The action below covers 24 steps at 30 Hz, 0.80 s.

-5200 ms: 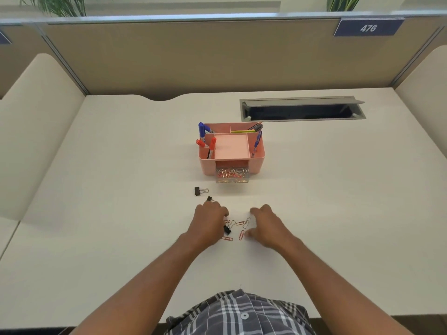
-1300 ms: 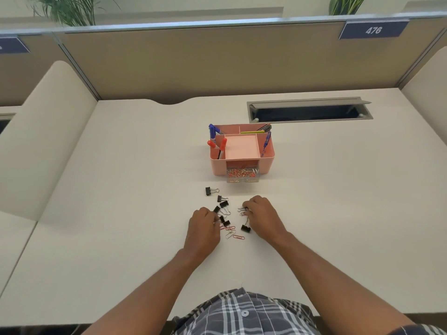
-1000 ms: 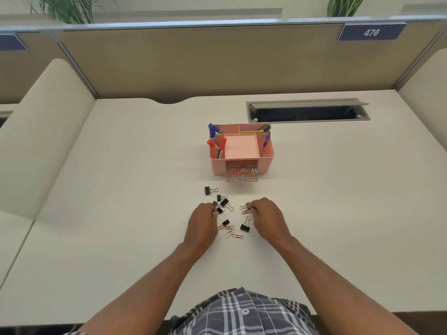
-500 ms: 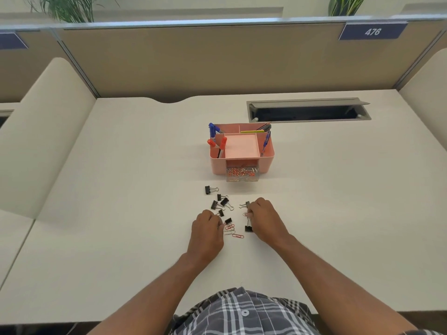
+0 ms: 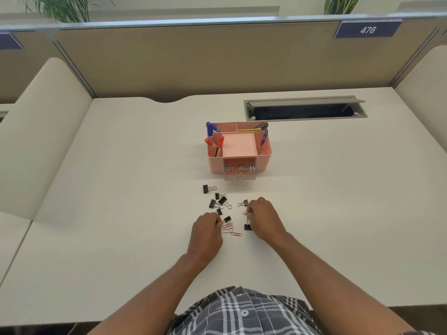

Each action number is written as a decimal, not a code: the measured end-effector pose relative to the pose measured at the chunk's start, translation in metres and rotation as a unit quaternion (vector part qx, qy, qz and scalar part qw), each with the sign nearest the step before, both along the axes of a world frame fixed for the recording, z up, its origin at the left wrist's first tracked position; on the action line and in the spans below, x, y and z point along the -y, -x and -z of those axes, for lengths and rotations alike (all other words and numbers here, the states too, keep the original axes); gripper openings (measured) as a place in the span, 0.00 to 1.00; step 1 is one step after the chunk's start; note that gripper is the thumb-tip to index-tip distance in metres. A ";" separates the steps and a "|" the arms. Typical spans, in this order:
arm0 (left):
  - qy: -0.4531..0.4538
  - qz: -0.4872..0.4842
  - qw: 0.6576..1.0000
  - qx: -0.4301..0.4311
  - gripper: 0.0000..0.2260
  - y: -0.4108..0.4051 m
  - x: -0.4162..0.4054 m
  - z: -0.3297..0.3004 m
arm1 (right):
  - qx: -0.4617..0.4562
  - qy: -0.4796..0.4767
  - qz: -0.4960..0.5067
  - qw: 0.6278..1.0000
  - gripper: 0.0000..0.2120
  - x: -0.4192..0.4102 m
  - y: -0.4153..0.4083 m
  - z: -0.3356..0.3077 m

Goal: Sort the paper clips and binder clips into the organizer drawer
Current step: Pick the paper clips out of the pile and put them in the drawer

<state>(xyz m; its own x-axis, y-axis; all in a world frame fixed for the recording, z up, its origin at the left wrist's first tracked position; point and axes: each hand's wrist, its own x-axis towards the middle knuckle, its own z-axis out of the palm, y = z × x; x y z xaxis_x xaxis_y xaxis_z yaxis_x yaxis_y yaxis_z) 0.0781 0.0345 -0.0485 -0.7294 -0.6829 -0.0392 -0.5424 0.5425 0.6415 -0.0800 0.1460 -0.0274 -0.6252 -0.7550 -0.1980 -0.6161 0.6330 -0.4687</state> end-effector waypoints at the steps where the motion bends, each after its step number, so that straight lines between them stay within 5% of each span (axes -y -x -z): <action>1: -0.002 -0.003 1.000 -0.006 0.05 0.000 0.000 0.000 | 0.006 -0.003 0.000 1.000 0.07 0.000 0.000 -0.001; 7: 0.049 0.041 0.998 -0.027 0.08 -0.006 0.000 -0.003 | 0.051 0.051 0.028 0.997 0.06 -0.003 0.007 -0.010; 14: 0.121 0.100 0.987 -0.023 0.04 -0.014 -0.007 0.006 | 0.038 0.039 -0.112 0.992 0.09 0.007 -0.017 -0.006; 24: 0.101 0.099 0.990 0.013 0.02 -0.012 -0.004 0.003 | 0.001 0.046 -0.092 0.995 0.10 0.015 -0.014 -0.008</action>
<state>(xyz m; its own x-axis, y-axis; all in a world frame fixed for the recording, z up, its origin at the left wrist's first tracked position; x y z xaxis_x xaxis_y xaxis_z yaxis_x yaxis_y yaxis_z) 0.0896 0.0388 -0.0520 -0.8506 -0.5221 0.0629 -0.4270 0.7555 0.4969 -0.0657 0.1305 -0.0197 -0.4749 -0.8712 -0.1241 -0.7157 0.4644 -0.5216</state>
